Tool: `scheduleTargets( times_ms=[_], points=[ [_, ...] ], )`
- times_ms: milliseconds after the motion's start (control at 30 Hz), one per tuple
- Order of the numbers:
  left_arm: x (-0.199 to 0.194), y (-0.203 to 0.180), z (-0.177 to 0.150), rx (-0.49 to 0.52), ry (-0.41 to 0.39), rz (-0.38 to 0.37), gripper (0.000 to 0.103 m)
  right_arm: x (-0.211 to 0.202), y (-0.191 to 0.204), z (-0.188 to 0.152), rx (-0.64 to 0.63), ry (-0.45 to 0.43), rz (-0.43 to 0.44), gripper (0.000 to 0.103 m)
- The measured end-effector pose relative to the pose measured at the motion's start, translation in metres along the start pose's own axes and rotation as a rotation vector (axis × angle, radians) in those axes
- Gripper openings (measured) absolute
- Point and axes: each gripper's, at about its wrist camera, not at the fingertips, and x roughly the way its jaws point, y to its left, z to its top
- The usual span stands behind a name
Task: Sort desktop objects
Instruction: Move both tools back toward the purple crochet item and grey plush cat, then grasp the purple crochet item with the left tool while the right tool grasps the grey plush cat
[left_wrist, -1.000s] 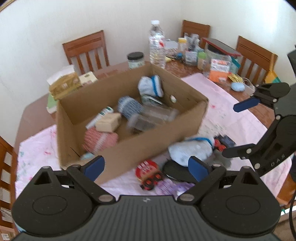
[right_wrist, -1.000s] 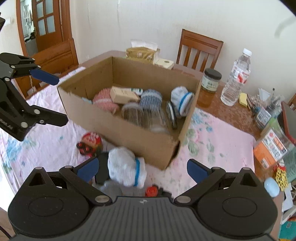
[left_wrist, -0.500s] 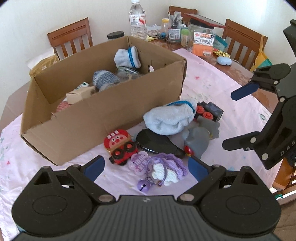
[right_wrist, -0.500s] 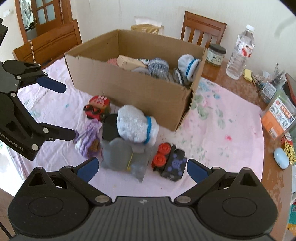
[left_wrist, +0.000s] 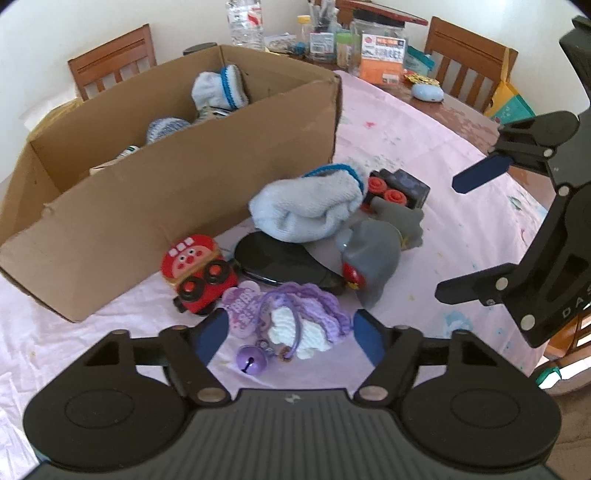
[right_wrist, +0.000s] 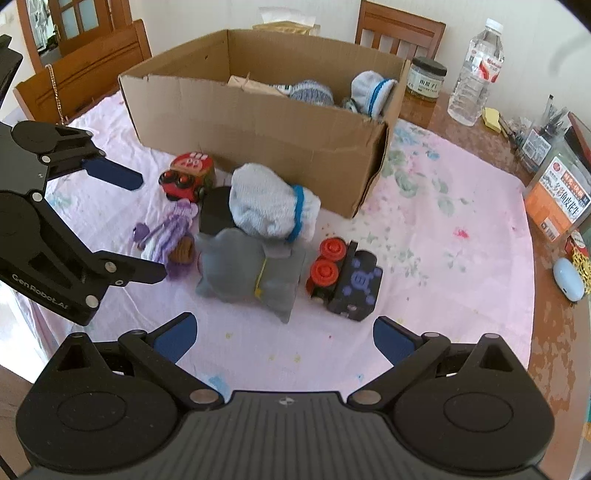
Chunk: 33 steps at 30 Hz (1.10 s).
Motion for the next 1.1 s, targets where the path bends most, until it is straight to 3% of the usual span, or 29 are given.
scheduleTargets(
  times_ms=[267,733,1100],
  points=[
    [0.01,-0.004,0.0,0.01,0.017,-0.036,0.052,0.004,0.002,0.0,0.005,0.002,0.012,0.103],
    [0.006,0.001,-0.003,0.013,0.012,-0.043,0.048,0.004,-0.001,0.006,0.0,-0.014,0.019,0.103],
    [-0.009,0.011,-0.004,0.006,0.0,-0.01,0.048,0.016,0.01,0.009,0.006,0.004,0.096,0.103]
  ],
)
